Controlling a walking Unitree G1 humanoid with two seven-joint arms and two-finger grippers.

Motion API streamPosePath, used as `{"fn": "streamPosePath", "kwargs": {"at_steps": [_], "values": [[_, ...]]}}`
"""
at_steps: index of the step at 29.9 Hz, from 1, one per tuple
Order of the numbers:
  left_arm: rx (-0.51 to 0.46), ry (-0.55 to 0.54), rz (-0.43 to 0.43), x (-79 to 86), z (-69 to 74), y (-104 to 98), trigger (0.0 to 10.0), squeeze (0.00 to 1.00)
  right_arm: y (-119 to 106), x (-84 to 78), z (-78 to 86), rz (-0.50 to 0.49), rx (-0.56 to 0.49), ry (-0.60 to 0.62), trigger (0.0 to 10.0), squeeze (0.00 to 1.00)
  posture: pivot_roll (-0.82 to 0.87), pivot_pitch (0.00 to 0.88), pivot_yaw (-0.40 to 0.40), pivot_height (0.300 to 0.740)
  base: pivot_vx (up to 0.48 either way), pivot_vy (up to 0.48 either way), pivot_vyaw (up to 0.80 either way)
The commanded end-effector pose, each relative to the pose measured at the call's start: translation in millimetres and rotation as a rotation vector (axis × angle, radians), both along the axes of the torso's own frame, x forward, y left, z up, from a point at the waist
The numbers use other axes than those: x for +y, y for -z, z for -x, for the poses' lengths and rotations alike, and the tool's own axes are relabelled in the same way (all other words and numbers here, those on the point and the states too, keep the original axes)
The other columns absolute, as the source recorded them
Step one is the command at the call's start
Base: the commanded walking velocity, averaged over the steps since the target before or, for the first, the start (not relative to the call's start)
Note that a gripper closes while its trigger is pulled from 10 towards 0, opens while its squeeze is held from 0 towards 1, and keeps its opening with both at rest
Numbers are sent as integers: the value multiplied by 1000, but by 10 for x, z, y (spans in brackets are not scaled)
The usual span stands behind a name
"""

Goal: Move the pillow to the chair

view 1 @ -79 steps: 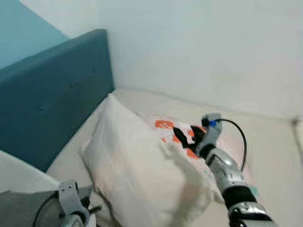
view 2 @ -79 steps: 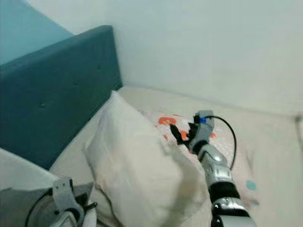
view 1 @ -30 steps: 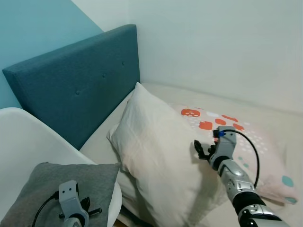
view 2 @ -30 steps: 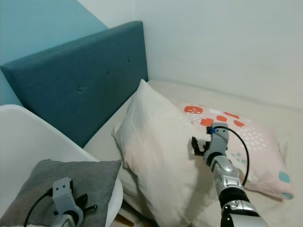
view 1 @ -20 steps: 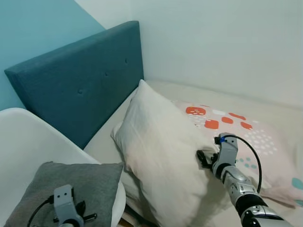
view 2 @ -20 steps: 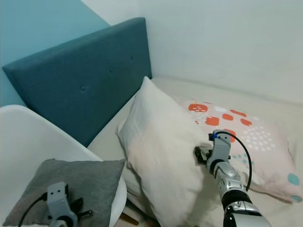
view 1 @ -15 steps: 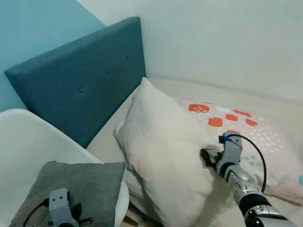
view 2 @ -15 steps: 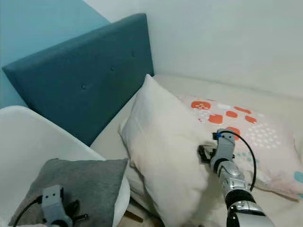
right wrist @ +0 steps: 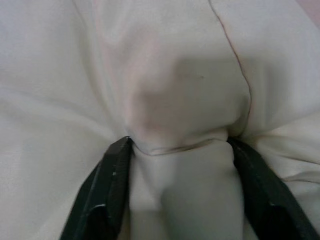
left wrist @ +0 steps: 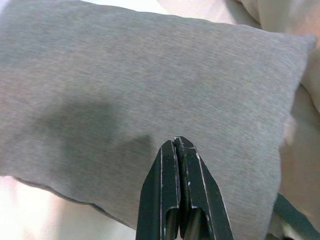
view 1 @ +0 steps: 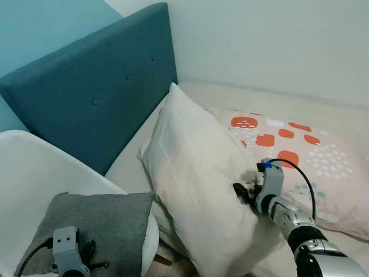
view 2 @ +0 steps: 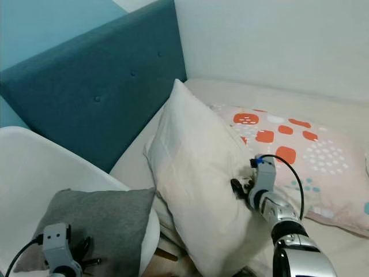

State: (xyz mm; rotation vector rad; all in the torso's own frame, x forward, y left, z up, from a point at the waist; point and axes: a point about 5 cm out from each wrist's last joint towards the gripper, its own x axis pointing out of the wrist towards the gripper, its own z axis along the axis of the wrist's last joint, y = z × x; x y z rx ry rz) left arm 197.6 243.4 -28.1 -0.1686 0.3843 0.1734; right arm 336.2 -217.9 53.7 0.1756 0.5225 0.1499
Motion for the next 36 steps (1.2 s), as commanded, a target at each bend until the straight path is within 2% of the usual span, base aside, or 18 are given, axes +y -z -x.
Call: {"fn": "streamPosePath", "kwargs": {"at_steps": [1,8,11,13,16,17,18,19,20,22,26,29,32,33,36], "values": [[18,-21,-4,63,59,9,10000,0,125,150,60,-43,54,-42,0,0,207,161,140,651,0,0,0],[12,-23,2,36,44,-16,10000,0,114,208,50,-49,55,-77,0,0,203,159,136,651,0,0,0],[-11,-29,19,-9,-40,-54,10000,0,136,303,54,-77,67,-94,0,0,190,140,119,651,0,0,0],[-41,-34,37,-53,-141,-116,10000,0,183,422,79,-102,83,-122,0,0,182,125,109,651,0,0,0],[-52,-36,42,-69,-185,-148,10000,0,203,470,93,-106,86,-138,0,0,180,121,105,651,0,0,0],[-72,-42,48,-86,-275,-194,10000,0,188,533,85,-118,64,-170,0,0,164,88,89,651,0,0,0],[-72,-42,48,-86,-275,-194,10000,0,188,533,85,-118,64,-170,0,0,164,88,89,651,0,0,0],[-97,-46,55,-107,-380,-257,10000,0,110,616,46,-192,3,-192,0,0,157,75,83,651,0,0,0],[-97,-46,55,-107,-380,-257,10000,0,110,616,46,-192,3,-192,0,0,157,75,83,651,0,0,0],[-127,-51,65,-138,-540,-348,10000,0,-48,702,-35,-283,-101,-211,0,0,146,45,75,656,0,0,0],[-176,-41,88,-204,-776,-492,10000,0,-483,706,-244,-353,-316,-196,0,0,124,0,72,675,0,0,0],[-184,-38,96,-227,-831,-525,10000,0,-600,701,-290,-383,-361,-191,0,0,122,0,72,684,0,0,0],[-199,-27,135,-315,-924,-572,10000,0,-847,701,-362,-386,-459,-202,0,0,105,0,68,699,0,0,0],[-199,-27,135,-315,-924,-572,10000,0,-847,701,-362,-386,-459,-202,0,0,105,0,68,699,0,0,0],[-204,1,155,-439,-997,-612,10000,0,-1064,713,-397,-409,-539,-208,0,0,94,0,63,713,0,0,0]]}}
